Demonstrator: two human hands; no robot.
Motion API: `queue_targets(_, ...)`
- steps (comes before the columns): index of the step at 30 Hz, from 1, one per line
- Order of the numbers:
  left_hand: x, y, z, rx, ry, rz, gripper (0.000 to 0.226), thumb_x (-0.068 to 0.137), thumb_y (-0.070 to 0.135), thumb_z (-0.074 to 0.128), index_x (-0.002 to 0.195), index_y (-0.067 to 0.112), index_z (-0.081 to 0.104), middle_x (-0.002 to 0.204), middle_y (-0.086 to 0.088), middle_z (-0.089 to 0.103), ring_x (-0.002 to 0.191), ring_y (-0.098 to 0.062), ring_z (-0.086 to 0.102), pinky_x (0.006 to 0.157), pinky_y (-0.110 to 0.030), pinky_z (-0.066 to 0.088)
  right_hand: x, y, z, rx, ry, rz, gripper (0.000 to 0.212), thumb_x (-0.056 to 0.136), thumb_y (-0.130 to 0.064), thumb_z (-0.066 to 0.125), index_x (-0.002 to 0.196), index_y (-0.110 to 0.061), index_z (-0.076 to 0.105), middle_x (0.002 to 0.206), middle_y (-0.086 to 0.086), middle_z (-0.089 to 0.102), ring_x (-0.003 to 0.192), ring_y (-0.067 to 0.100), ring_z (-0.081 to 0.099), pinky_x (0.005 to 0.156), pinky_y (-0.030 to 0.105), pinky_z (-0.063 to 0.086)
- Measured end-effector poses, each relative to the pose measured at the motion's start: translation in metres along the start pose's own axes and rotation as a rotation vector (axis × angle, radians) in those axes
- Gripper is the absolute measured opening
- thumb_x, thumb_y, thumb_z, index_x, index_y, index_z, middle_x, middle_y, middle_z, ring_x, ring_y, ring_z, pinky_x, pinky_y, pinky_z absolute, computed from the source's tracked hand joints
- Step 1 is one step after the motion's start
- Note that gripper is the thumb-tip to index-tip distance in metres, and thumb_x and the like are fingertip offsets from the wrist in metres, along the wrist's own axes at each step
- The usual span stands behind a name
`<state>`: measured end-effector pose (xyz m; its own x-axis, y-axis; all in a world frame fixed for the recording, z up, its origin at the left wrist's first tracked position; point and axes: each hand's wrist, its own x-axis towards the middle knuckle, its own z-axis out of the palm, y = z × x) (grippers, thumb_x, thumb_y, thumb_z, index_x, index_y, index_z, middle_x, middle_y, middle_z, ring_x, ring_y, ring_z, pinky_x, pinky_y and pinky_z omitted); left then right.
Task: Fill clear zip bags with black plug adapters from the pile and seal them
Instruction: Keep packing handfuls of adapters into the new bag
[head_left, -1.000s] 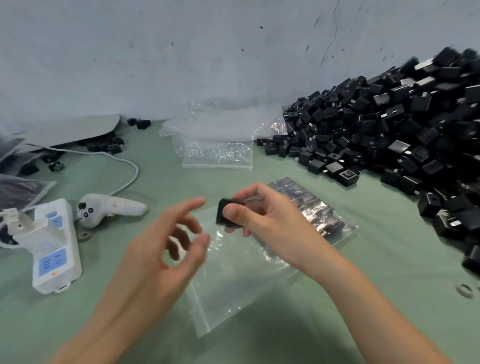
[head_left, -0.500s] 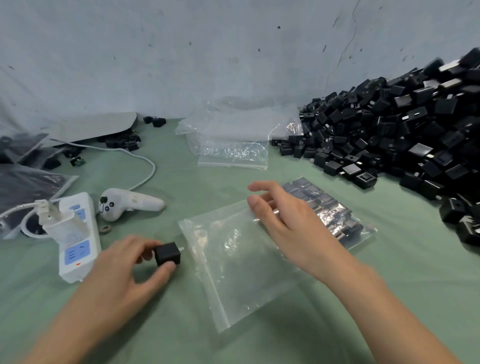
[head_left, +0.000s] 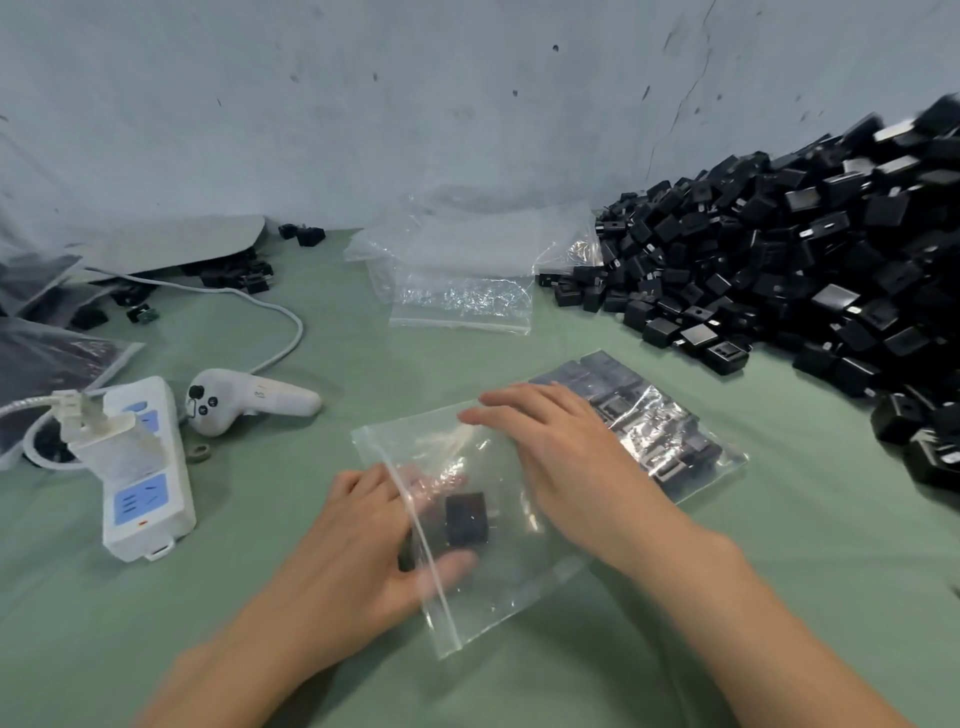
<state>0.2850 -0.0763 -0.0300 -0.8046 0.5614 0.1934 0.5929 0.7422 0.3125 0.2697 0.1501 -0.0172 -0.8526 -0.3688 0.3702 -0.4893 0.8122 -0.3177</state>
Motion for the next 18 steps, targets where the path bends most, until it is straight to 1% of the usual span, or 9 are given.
queue_targets(3, -0.003, -0.002, -0.004, -0.108, -0.015, -0.008, 0.048, 0.083, 0.060, 0.057, 0.129, 0.054, 0.043, 0.117, 0.030, 0.056, 0.115, 0.004, 0.048, 0.099, -0.021, 0.029, -0.001, -0.001, -0.001, 0.044, 0.030, -0.010, 0.051, 0.096, 0.001, 0.050, 0.137, -0.027, 0.058, 0.139, -0.004, 0.056, 0.130, 0.020, 0.045, 0.115, 0.044, 0.031)
queue_targets(5, 0.000, -0.002, -0.005, -0.128, -0.008, 0.009, 0.044, 0.083, 0.055, 0.057, 0.125, 0.059, 0.044, 0.124, 0.036, 0.051, 0.118, 0.006, 0.046, 0.101, -0.020, 0.029, -0.001, -0.009, 0.002, 0.039, -0.015, -0.064, 0.055, 0.092, 0.000, 0.050, 0.140, -0.028, 0.055, 0.142, -0.003, 0.054, 0.132, 0.021, 0.045, 0.117, 0.045, 0.029)
queue_targets(7, 0.007, 0.003, -0.007, -0.114, -0.027, 0.042, 0.034, 0.085, 0.052, 0.061, 0.117, 0.059, 0.051, 0.121, 0.036, 0.054, 0.118, 0.005, 0.047, 0.101, -0.024, 0.031, -0.001, -0.020, 0.006, 0.036, -0.057, -0.122, 0.065, 0.084, 0.001, 0.054, 0.142, -0.029, 0.054, 0.145, 0.001, 0.052, 0.134, 0.023, 0.044, 0.120, 0.045, 0.024)
queue_targets(9, 0.015, 0.010, -0.007, -0.119, -0.069, 0.083, 0.025, 0.087, 0.051, 0.067, 0.110, 0.045, 0.061, 0.116, 0.028, 0.060, 0.116, 0.001, 0.052, 0.100, -0.029, 0.038, 0.001, -0.030, 0.010, 0.018, -0.075, -0.163, 0.073, 0.079, 0.006, 0.056, 0.142, -0.030, 0.053, 0.147, 0.002, 0.050, 0.136, 0.023, 0.042, 0.122, 0.043, 0.021)
queue_targets(11, 0.021, 0.016, -0.007, -0.126, -0.107, 0.072, 0.031, 0.085, 0.049, 0.071, 0.111, 0.033, 0.065, 0.116, 0.019, 0.063, 0.114, -0.003, 0.057, 0.097, -0.029, 0.044, 0.002, -0.038, 0.013, 0.018, -0.096, -0.187, 0.074, 0.078, 0.008, 0.053, 0.141, -0.030, 0.054, 0.148, 0.003, 0.048, 0.138, 0.023, 0.040, 0.123, 0.043, 0.017)
queue_targets(12, 0.022, 0.017, -0.005, -0.102, -0.107, 0.047, 0.035, 0.086, 0.046, 0.072, 0.115, 0.027, 0.065, 0.119, 0.012, 0.064, 0.115, -0.008, 0.058, 0.097, -0.030, 0.046, 0.003, -0.040, 0.014, 0.020, -0.108, -0.194, 0.071, 0.079, 0.008, 0.052, 0.139, -0.029, 0.056, 0.148, 0.003, 0.048, 0.139, 0.024, 0.040, 0.123, 0.044, 0.015)
queue_targets(15, 0.023, 0.016, 0.000, 0.043, -0.153, -0.054, 0.045, 0.091, 0.036, 0.066, 0.128, 0.011, 0.057, 0.133, -0.006, 0.056, 0.123, -0.020, 0.052, 0.103, -0.033, 0.041, 0.005, -0.044, 0.014, 0.027, -0.092, -0.186, 0.061, 0.080, 0.007, 0.052, 0.132, -0.024, 0.063, 0.143, 0.003, 0.052, 0.133, 0.025, 0.044, 0.122, 0.043, 0.016)
queue_targets(17, 0.022, 0.015, 0.002, 0.060, -0.182, -0.093, 0.050, 0.092, 0.033, 0.065, 0.134, 0.009, 0.050, 0.139, -0.005, 0.049, 0.127, -0.020, 0.047, 0.106, -0.032, 0.039, 0.004, -0.044, 0.011, 0.055, -0.040, -0.168, 0.053, 0.079, 0.007, 0.055, 0.122, -0.020, 0.067, 0.137, 0.003, 0.057, 0.126, 0.027, 0.049, 0.120, 0.041, 0.021)
queue_targets(18, 0.022, 0.016, 0.002, 0.062, -0.170, -0.093, 0.050, 0.092, 0.031, 0.065, 0.135, 0.010, 0.048, 0.139, -0.005, 0.048, 0.128, -0.020, 0.046, 0.106, -0.031, 0.038, 0.004, -0.044, 0.009, 0.074, -0.014, -0.161, 0.047, 0.079, 0.008, 0.056, 0.117, -0.018, 0.069, 0.135, 0.004, 0.059, 0.124, 0.028, 0.051, 0.119, 0.041, 0.023)
